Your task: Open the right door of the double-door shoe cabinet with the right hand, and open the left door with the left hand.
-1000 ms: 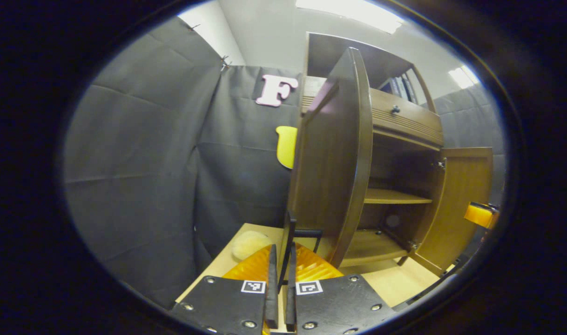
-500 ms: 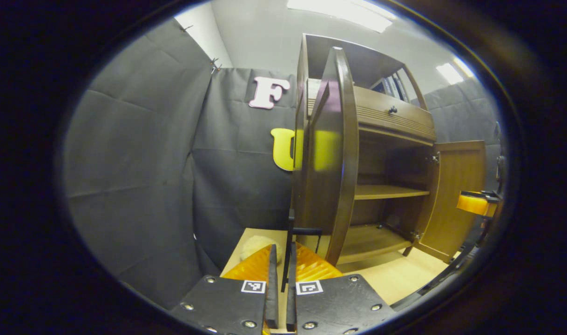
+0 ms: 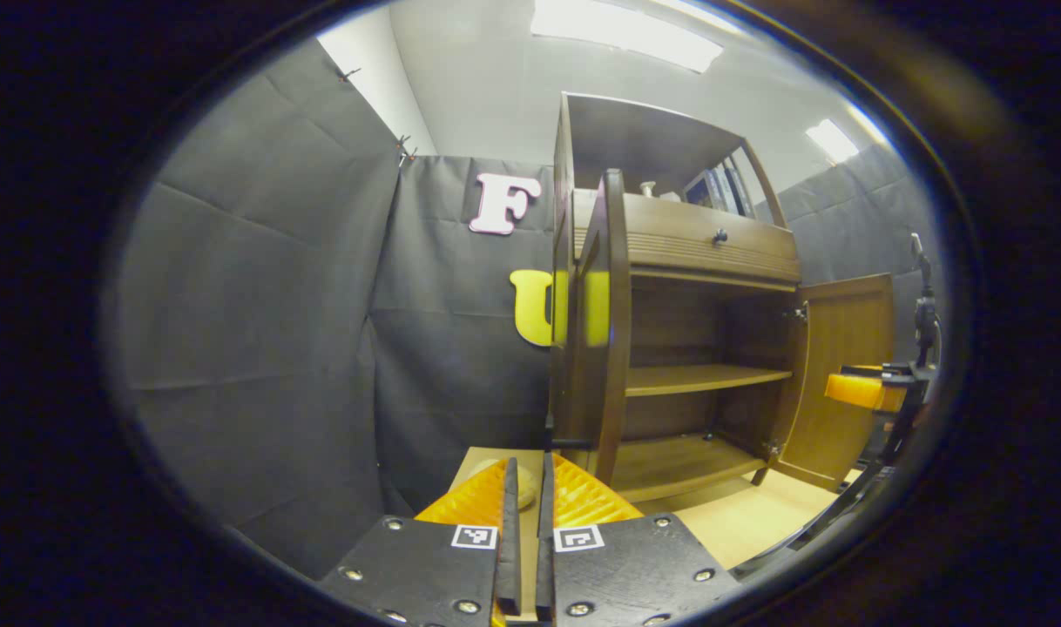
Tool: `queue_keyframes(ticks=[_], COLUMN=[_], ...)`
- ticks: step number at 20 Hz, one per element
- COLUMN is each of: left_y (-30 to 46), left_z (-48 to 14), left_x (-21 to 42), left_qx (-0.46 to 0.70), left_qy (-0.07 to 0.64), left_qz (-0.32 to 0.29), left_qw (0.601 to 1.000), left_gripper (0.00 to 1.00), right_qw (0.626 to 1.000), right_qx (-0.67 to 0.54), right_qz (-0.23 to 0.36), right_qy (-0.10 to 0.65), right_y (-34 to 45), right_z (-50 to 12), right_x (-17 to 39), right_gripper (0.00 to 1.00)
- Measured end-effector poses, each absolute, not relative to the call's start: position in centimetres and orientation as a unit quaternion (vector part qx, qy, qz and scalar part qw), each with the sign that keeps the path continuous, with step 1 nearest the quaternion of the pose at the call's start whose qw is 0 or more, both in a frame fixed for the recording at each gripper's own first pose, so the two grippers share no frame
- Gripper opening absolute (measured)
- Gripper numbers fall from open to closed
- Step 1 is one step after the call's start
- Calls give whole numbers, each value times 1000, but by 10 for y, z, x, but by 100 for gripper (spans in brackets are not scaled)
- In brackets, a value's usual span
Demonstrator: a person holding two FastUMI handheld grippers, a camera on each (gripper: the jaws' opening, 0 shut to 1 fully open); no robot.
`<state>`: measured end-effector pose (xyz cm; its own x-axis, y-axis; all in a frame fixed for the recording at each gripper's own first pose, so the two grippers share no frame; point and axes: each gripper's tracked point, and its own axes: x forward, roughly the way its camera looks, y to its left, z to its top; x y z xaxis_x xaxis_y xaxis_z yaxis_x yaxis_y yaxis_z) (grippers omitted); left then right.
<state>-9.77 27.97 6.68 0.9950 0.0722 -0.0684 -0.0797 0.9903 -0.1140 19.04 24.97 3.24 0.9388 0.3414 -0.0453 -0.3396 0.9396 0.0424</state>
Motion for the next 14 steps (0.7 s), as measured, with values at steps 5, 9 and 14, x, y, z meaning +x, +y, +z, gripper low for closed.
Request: queue_keyframes(ticks=[5, 9, 14], left_y=[256, 227, 168], left_z=[86, 88, 90], left_x=[-97, -94, -82], left_qx=[-78, -73, -58], left_qy=[3, 5, 12], left_qz=[42, 51, 47], left_qw=[996, 996, 997], left_gripper=[5, 7, 6], right_qw=[988, 992, 996], right_qx=[4, -9, -39], right_qz=[154, 128, 77], right_qy=[23, 11, -4], right_y=[214, 170, 113], right_z=[32, 39, 44], right_x=[179, 169, 165], right_gripper=[99, 96, 100])
